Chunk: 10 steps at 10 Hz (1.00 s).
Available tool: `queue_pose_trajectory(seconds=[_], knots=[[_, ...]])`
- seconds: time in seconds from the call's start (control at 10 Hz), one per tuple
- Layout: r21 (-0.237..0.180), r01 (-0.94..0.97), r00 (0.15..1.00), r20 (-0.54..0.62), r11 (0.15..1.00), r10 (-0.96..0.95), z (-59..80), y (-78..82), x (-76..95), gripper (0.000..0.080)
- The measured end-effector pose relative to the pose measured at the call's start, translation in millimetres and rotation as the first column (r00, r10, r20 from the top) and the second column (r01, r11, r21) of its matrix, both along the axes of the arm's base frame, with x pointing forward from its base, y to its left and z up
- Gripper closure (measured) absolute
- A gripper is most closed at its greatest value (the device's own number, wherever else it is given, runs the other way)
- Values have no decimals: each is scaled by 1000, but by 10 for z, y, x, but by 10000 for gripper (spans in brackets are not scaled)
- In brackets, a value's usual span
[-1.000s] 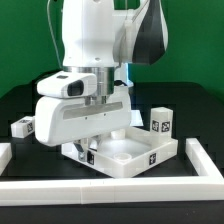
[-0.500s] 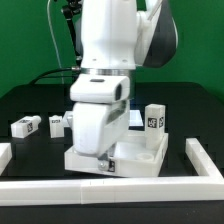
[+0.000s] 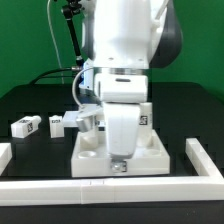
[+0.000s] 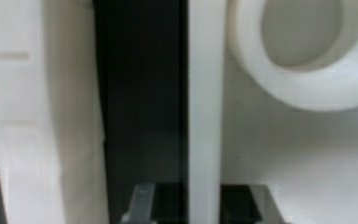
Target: Assemble square table
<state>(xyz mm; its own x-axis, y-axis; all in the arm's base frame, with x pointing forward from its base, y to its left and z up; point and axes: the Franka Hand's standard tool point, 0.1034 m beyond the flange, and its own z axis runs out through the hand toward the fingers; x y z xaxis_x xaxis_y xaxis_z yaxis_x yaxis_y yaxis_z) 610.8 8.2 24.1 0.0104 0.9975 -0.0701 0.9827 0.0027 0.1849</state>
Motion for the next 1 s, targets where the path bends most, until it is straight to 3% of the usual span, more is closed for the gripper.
queue_pose_trajectory(seconds=[0.3, 1.0], knots=[[14, 72, 997, -37, 997, -71, 17, 416, 235, 732], [12, 74, 996, -54, 997, -73, -11, 420, 232, 733]])
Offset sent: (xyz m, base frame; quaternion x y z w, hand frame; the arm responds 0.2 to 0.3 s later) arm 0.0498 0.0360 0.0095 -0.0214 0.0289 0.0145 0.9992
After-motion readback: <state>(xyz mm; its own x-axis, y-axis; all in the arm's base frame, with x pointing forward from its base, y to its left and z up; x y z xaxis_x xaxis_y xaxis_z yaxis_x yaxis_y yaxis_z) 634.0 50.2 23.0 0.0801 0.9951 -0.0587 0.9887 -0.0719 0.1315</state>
